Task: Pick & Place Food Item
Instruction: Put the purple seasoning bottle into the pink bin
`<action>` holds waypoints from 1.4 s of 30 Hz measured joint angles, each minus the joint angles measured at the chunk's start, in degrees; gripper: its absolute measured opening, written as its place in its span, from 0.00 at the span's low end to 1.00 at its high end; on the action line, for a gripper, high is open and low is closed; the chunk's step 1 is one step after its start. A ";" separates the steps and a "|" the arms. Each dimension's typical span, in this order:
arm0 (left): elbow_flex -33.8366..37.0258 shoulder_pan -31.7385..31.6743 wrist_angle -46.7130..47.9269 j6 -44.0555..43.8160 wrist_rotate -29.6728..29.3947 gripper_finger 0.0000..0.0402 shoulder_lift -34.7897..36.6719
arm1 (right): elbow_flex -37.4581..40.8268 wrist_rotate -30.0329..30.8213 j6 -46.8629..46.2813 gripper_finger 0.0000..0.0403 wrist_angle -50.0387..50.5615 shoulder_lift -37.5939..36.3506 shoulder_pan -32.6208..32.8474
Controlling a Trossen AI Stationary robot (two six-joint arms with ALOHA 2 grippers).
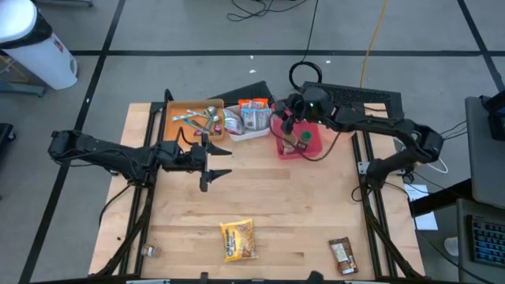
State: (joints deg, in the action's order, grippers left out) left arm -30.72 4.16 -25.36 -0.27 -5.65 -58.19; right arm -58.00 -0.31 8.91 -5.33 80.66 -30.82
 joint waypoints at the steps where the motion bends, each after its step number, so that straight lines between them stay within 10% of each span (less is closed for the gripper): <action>1: 0.00 0.00 -0.01 0.00 0.00 0.72 0.00 | 0.00 0.00 -0.27 0.51 -1.12 0.94 -0.60; 42: 0.00 0.00 0.26 0.15 -0.39 0.72 0.00 | 0.00 0.25 -7.39 0.49 -10.31 17.00 -7.88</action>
State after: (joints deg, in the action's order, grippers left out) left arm -30.72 4.16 -25.10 -0.12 -6.04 -58.19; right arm -58.00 -0.05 1.52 -15.64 97.66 -38.70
